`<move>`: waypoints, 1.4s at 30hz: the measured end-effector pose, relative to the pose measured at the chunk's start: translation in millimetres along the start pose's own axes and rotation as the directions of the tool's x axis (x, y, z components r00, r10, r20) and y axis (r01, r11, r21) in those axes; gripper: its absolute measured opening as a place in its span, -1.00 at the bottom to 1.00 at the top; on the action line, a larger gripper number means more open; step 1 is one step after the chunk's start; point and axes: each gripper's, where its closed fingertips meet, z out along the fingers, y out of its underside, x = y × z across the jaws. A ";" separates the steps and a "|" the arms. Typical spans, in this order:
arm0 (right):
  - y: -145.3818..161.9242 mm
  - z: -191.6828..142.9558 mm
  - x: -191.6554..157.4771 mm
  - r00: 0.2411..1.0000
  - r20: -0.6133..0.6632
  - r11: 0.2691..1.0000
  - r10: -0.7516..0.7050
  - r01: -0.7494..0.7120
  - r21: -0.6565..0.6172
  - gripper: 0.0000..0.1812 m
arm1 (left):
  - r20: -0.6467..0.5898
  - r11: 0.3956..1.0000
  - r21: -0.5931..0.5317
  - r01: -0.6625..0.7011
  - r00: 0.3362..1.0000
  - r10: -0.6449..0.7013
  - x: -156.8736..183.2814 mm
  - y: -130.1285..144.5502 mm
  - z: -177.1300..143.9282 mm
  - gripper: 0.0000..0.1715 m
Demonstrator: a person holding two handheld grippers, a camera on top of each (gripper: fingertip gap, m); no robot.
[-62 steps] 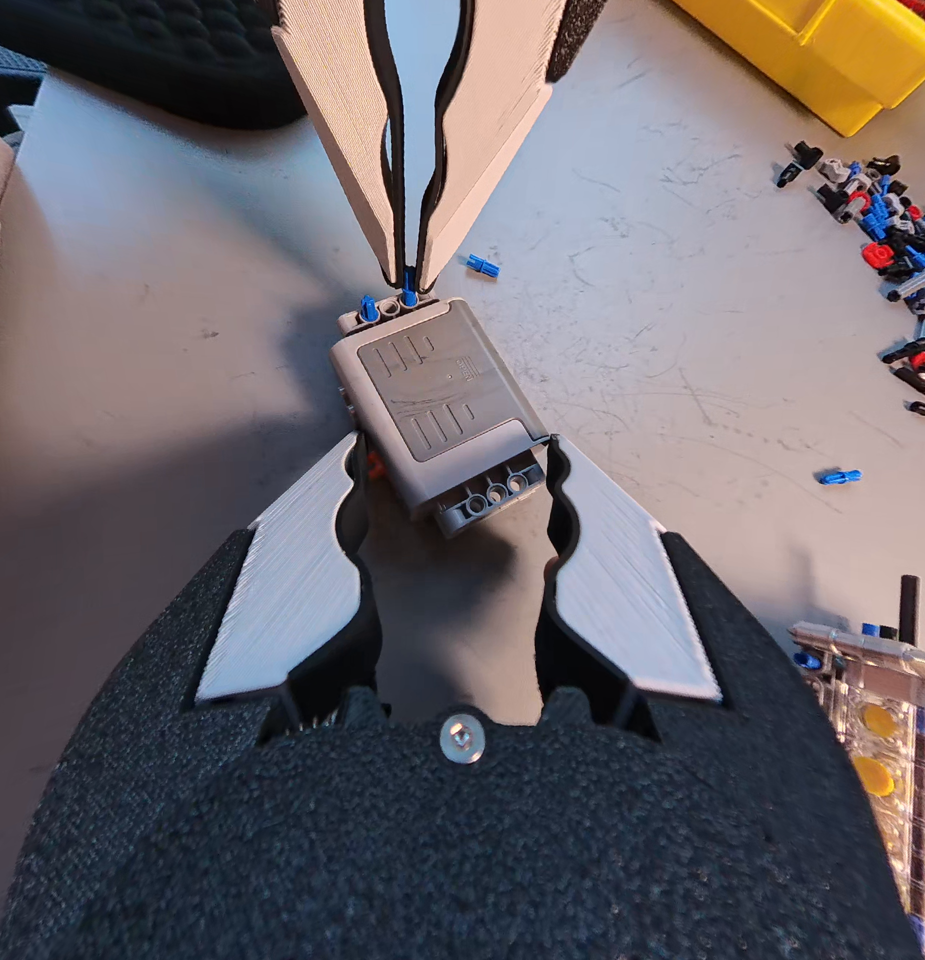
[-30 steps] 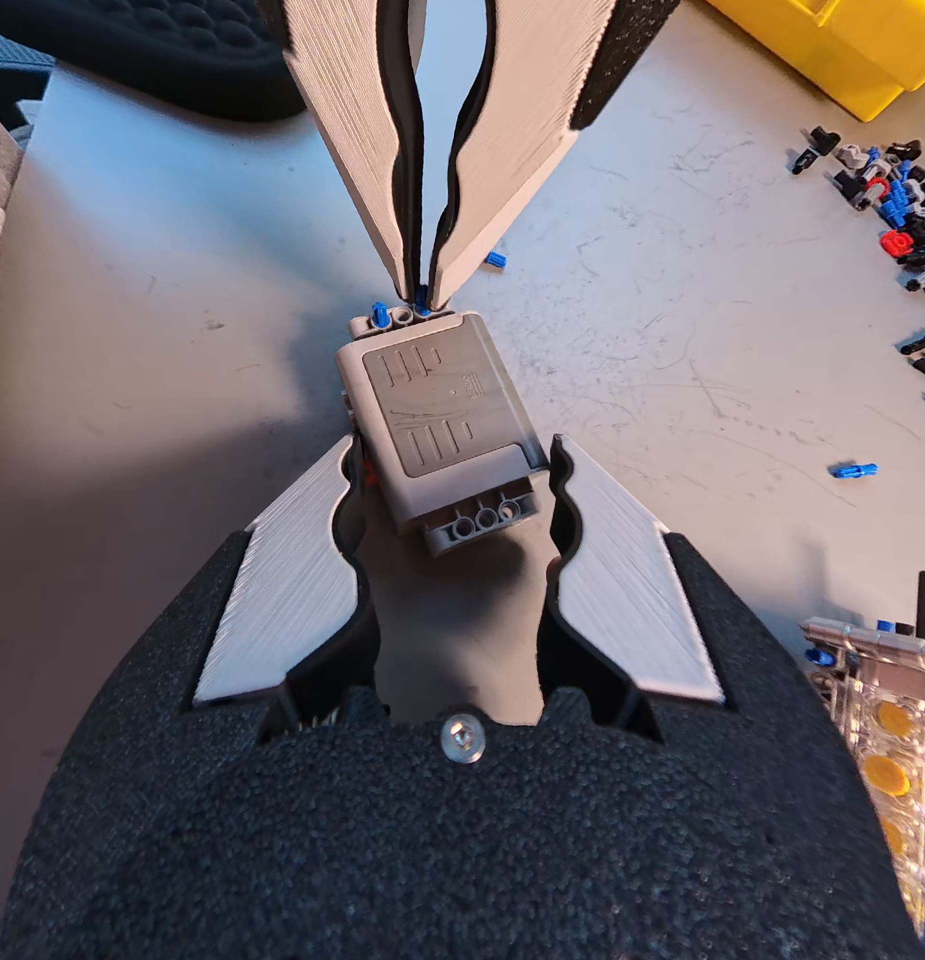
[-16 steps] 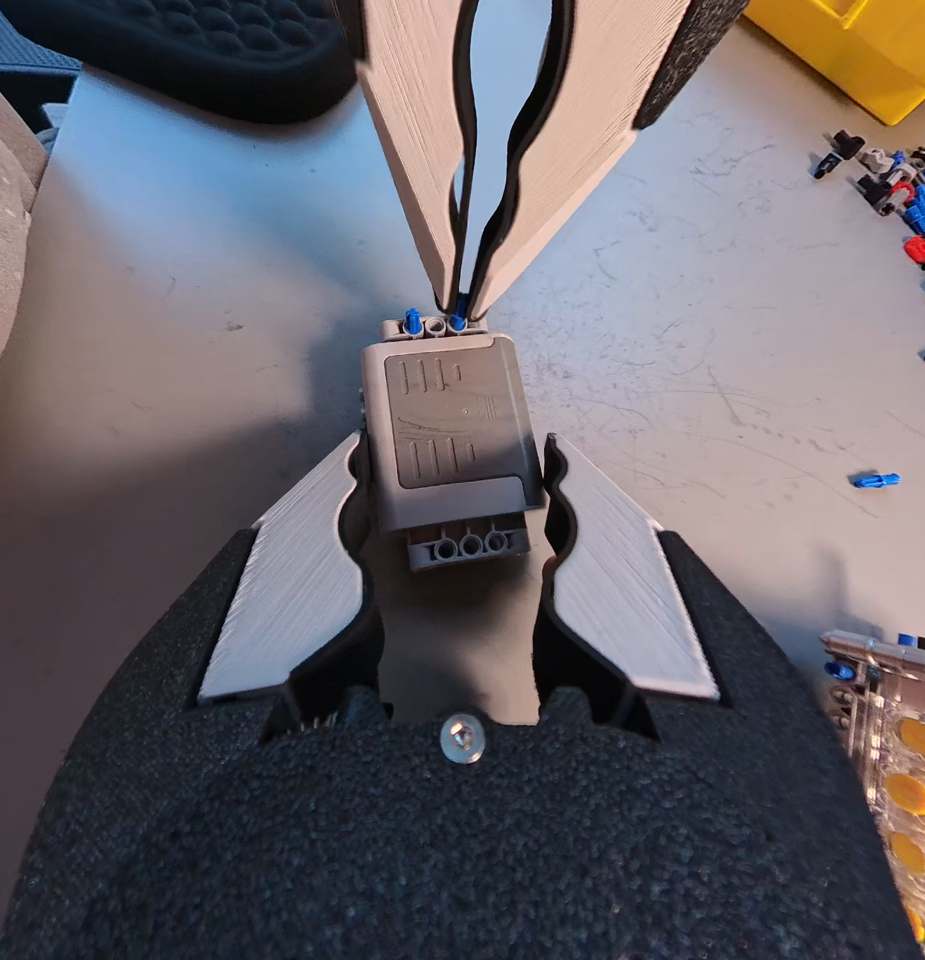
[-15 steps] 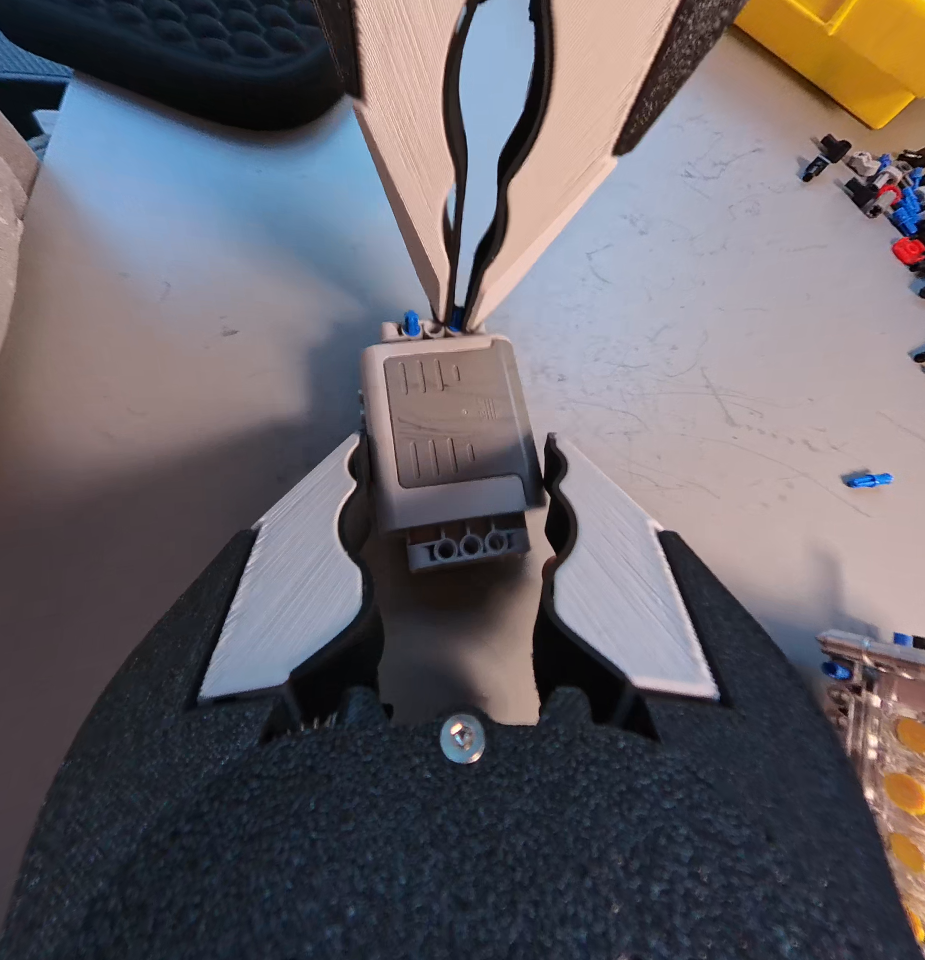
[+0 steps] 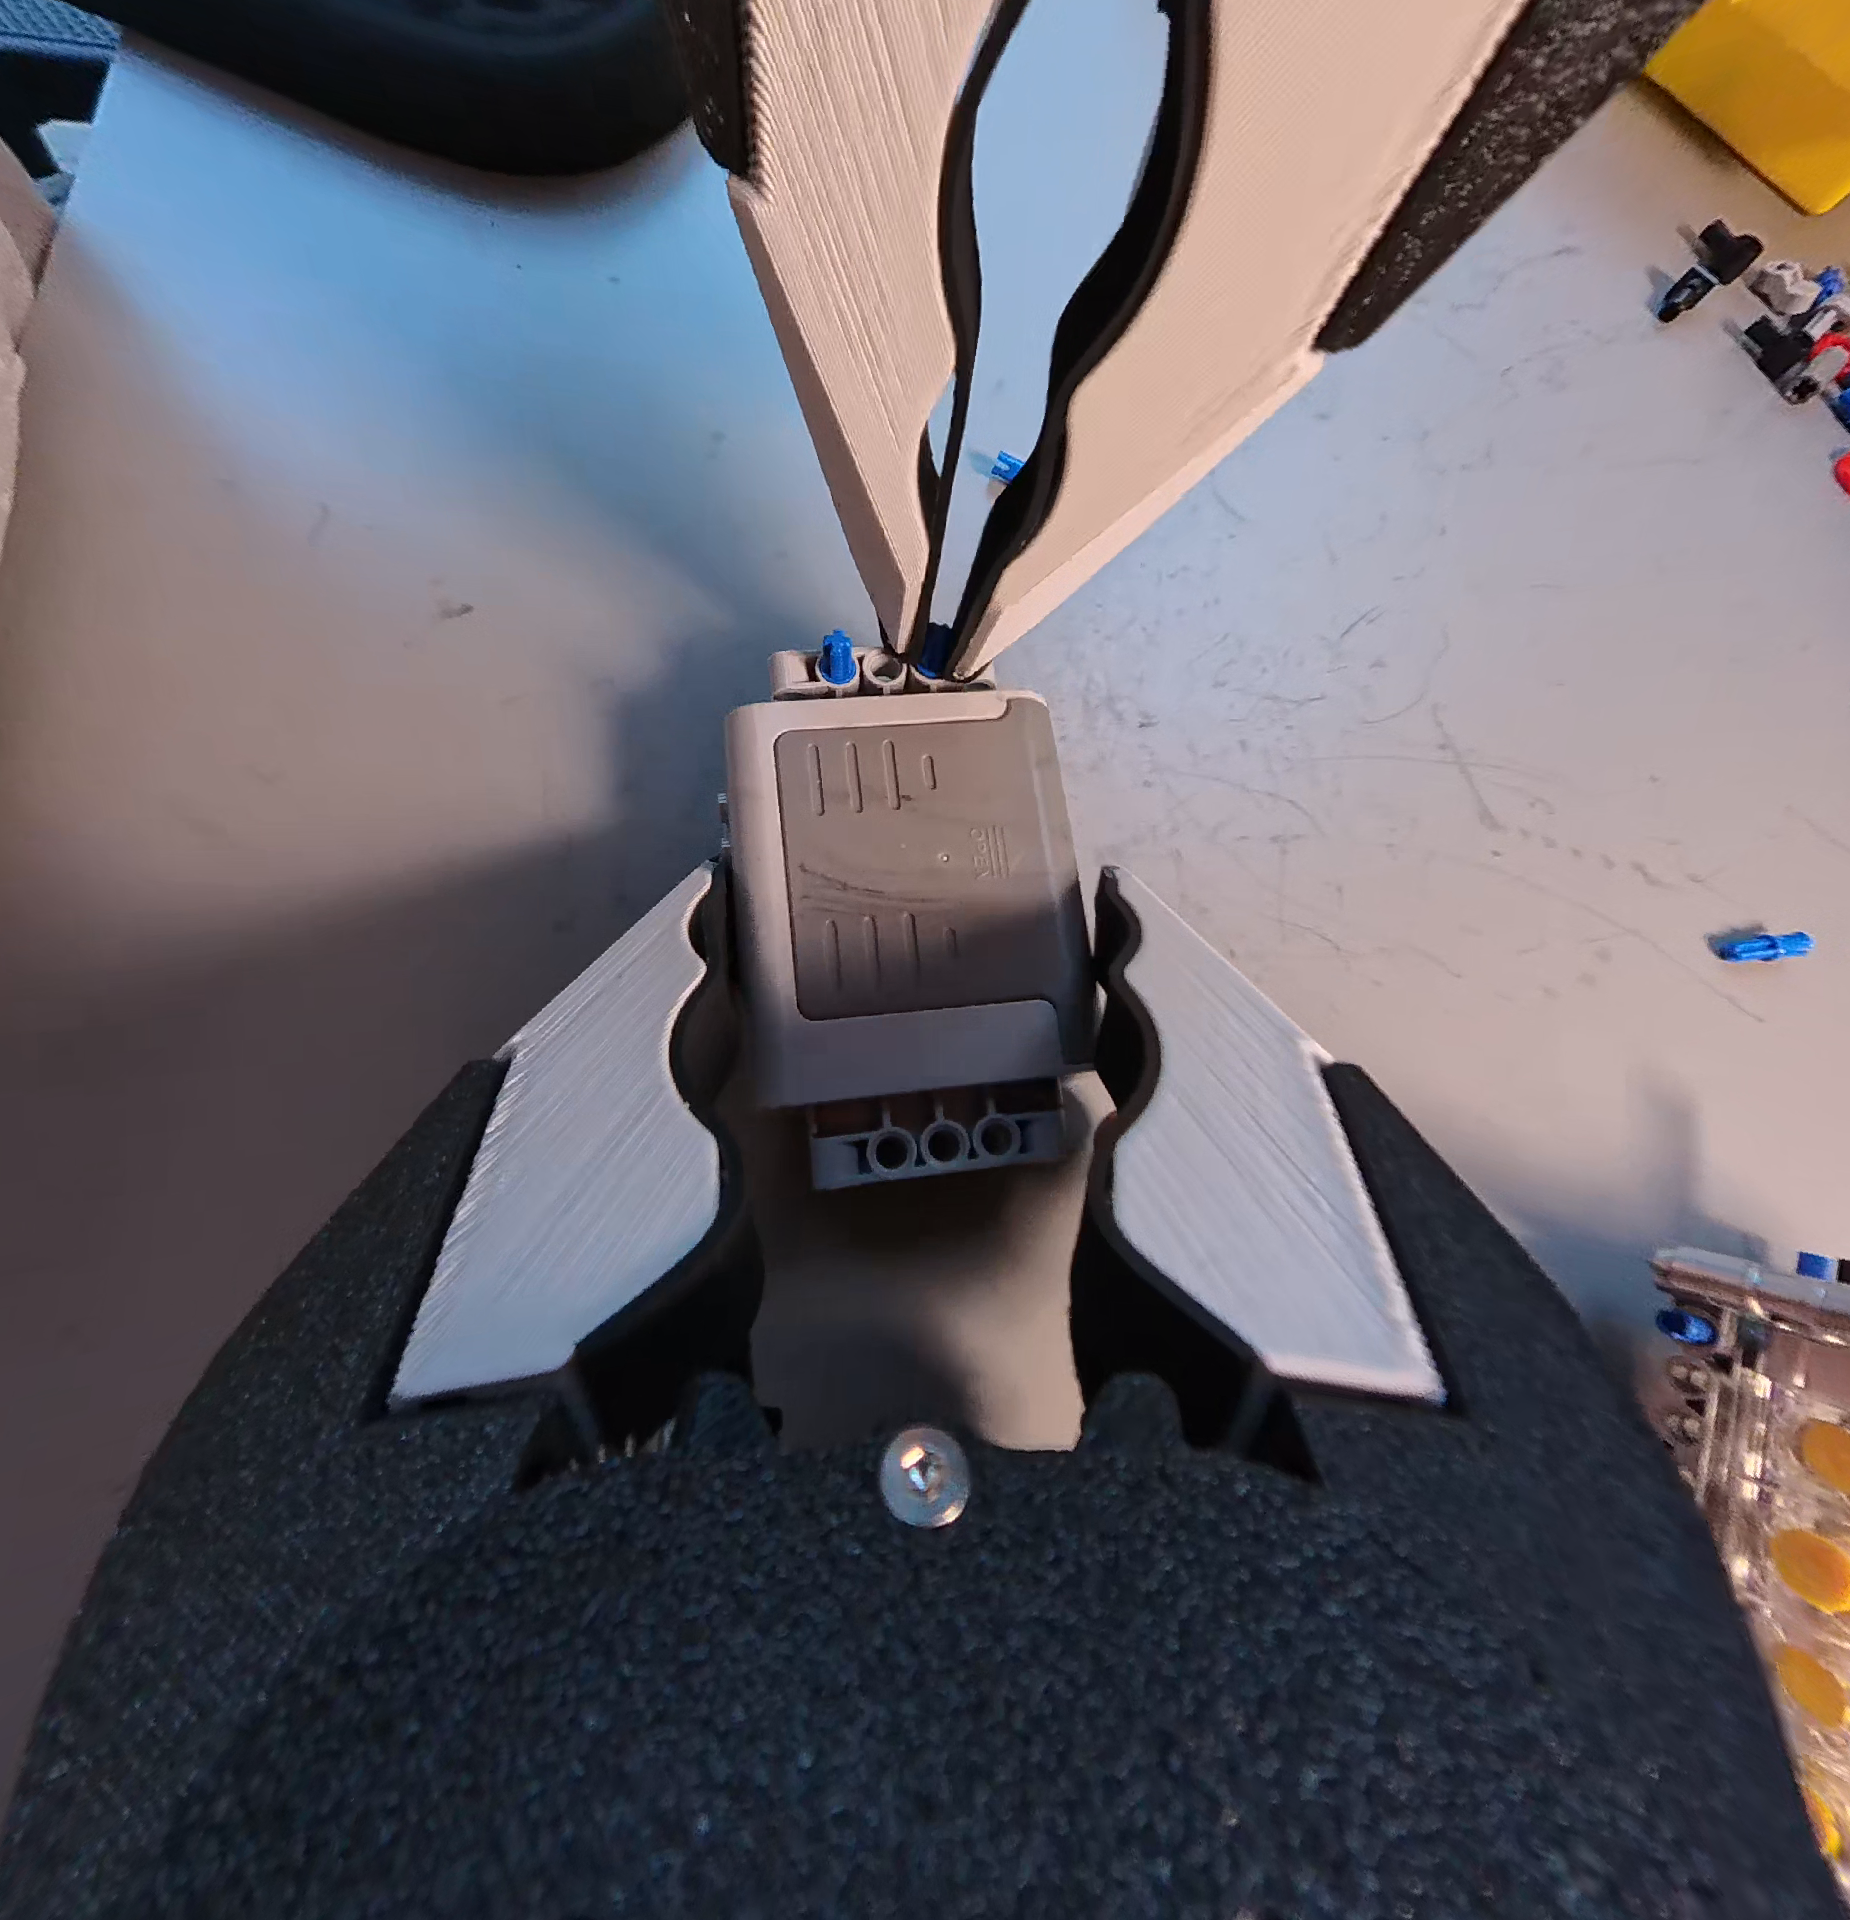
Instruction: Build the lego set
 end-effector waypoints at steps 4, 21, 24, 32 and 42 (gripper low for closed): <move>-0.7 -4.6 0.4 1.000 0.000 1.000 -0.005 0.005 0.017 -0.27 | 0.019 0.994 0.097 0.048 0.999 -0.050 0.3 -6.9 -7.2 -0.87; 1.3 -3.5 0.3 1.000 0.018 1.000 0.007 -0.007 0.013 -0.26 | -0.005 0.999 0.038 0.038 0.999 -0.037 -0.3 -0.3 0.6 -0.98; 2.6 -2.2 -0.6 1.000 0.021 1.000 0.003 -0.003 0.003 -0.26 | 0.019 1.000 0.024 0.011 1.000 -0.011 -0.4 -2.3 1.0 -0.98; 2.8 -2.7 -1.8 1.000 0.025 1.000 -0.004 0.004 0.004 -0.26 | 0.009 0.990 0.120 0.069 0.997 -0.071 2.9 -5.6 -7.7 -1.00; 3.8 -1.5 -3.9 0.999 0.036 1.000 -0.010 0.010 -0.002 -0.27 | 0.032 0.996 0.079 0.036 0.999 -0.039 0.8 -8.3 -6.0 -1.00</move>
